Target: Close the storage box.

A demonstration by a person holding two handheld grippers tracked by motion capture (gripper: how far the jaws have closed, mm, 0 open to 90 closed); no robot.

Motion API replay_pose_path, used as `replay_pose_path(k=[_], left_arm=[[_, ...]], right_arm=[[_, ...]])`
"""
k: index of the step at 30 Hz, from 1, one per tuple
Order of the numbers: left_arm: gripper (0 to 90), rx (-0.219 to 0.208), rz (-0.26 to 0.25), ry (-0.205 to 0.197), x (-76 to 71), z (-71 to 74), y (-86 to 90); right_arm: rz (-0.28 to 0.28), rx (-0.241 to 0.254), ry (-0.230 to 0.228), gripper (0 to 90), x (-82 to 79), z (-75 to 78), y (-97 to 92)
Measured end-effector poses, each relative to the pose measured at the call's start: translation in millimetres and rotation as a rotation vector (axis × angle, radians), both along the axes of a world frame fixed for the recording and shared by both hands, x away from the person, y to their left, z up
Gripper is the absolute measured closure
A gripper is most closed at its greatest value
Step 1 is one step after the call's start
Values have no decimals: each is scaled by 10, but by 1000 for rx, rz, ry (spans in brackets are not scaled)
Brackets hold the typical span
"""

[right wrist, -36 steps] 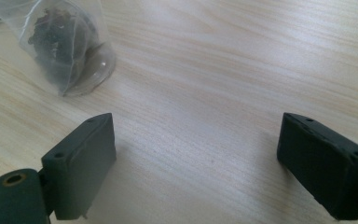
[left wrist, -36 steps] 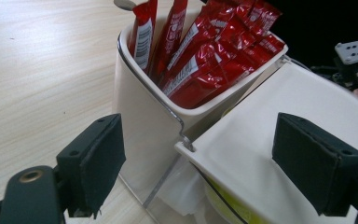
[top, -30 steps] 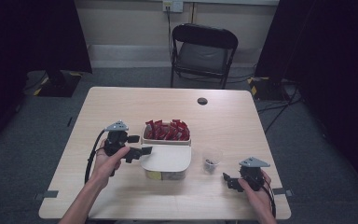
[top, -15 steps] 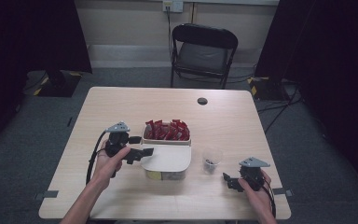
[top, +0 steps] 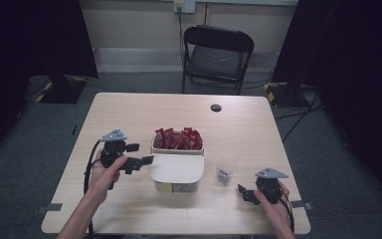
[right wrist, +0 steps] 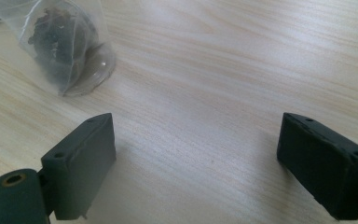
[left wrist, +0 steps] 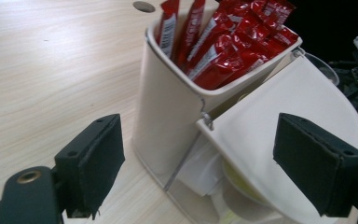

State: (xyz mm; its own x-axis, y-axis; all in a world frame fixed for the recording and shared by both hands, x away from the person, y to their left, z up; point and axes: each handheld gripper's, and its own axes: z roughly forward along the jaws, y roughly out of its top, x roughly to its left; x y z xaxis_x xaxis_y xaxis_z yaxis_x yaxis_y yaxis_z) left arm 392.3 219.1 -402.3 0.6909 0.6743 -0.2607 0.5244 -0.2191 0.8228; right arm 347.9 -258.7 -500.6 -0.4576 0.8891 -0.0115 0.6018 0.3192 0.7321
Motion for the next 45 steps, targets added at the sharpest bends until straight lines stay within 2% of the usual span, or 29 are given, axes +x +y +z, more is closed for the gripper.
replay_pose_path(k=[3,4,11,13,16,19,26,28,30,32,35,36,38,42,45], left_arm=[[158,5,15,-1,-12,2,81],[158,-7,25,1,-17,1,100],[158,-13,51,-1,-31,-5,233],[158,3,62,-4,-40,-28,310],[158,4,76,2,-51,-52,345],[158,48,97,8,-72,-105,414],[158,86,130,49,-97,-227,567],[158,86,141,62,-112,-259,605],[158,69,133,97,-122,-285,638],[158,87,147,92,-145,-301,658],[157,88,152,106,-174,-363,714],[157,110,158,107,-184,-378,722],[158,108,161,107,-204,-411,740],[158,161,183,101,-253,-489,742],[158,183,194,110,-292,-586,766]], right_arm=[[0,0,0,110,0,0,0],[0,0,0,110,0,0,0],[-1,1,2,110,-1,1,1],[0,1,2,110,0,1,0],[0,1,2,110,0,1,0],[1,1,2,110,0,1,0],[1,1,2,110,0,1,0],[1,1,2,110,0,1,0],[1,1,2,110,0,1,0],[2,1,2,110,0,1,-1],[1,1,2,110,0,1,0],[1,1,2,110,0,1,0],[1,1,2,110,0,1,0],[1,1,2,110,0,1,-1],[1,1,2,110,0,1,0]])
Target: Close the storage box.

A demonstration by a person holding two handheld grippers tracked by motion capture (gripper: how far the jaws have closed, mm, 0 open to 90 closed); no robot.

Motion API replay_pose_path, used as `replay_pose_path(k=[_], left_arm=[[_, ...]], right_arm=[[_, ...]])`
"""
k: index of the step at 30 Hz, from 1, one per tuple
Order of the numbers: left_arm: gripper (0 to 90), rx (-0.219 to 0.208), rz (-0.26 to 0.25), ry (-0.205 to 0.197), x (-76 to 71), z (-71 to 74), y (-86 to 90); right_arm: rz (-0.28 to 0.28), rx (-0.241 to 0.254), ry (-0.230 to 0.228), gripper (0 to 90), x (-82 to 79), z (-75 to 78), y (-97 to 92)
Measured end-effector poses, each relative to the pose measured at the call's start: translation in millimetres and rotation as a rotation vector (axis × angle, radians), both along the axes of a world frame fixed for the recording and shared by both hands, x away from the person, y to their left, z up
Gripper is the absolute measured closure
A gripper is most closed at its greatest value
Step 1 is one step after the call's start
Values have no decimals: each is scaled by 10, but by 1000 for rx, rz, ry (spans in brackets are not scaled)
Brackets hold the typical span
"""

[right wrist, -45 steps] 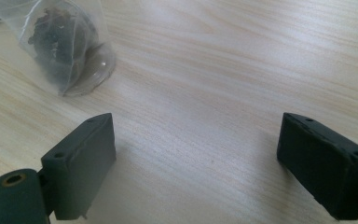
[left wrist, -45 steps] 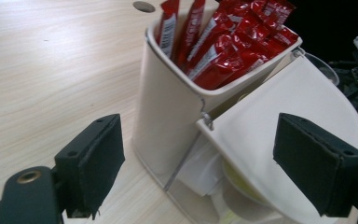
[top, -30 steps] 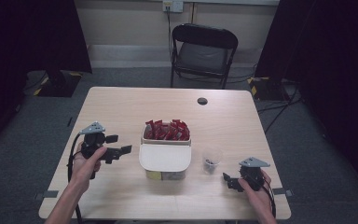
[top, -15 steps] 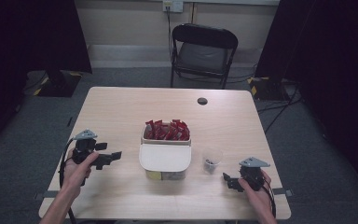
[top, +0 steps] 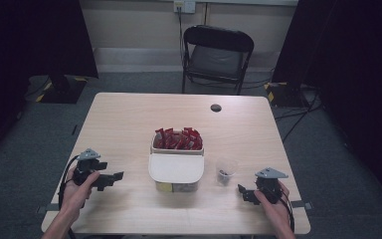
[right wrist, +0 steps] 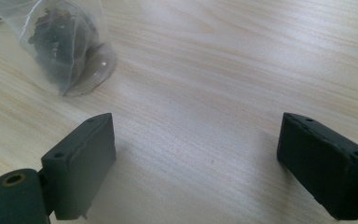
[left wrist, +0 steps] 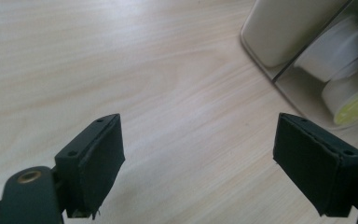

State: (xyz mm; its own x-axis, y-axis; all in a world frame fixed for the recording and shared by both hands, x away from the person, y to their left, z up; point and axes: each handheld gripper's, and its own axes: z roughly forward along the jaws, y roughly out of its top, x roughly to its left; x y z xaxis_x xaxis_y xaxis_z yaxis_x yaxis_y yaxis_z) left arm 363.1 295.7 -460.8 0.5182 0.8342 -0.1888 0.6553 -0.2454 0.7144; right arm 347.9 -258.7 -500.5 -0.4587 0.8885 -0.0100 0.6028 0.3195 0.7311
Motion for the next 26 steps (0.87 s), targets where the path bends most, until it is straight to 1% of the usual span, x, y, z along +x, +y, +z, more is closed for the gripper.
replay_pose_path(k=[1,2,3,4,6,8,9,10,11,12,14,16,18,19,20,26], left_arm=[[158,12,1,2,-8,-21,3],[158,12,1,2,-8,-21,3],[158,30,16,-1,-31,-98,-1],[158,31,16,7,-37,-134,0],[158,47,23,10,-47,-206,2],[158,46,30,6,-50,-234,-9],[158,65,26,2,-52,-292,-41],[158,65,26,2,-52,-292,-41],[147,81,17,-16,-62,-333,-88],[148,85,19,-30,-69,-345,-110],[148,85,18,-37,-72,-350,-121],[147,97,15,-64,-76,-374,-146],[143,127,8,-101,-83,-404,-158],[143,150,2,-110,-86,-409,-164],[137,146,2,-109,-85,-412,-172],[126,154,7,-108,-82,-412,-174]], right_arm=[[0,0,0,110,0,0,0],[0,0,0,110,0,0,0],[0,0,0,110,0,0,0],[2,-1,-2,111,0,-1,-2],[3,-1,-2,111,0,-1,-2],[4,-1,0,111,-3,0,-3],[4,-1,0,111,-2,0,-3],[4,0,0,111,-2,0,-3],[4,-1,0,111,-2,0,-3],[4,-1,0,111,-2,0,-3],[4,-1,0,111,-2,0,-3],[4,-1,0,111,-2,0,-3],[4,-1,0,111,-3,0,-3],[4,-1,0,111,-3,0,-3],[4,-1,0,111,-3,0,-3],[4,-1,0,110,-4,0,-3]])
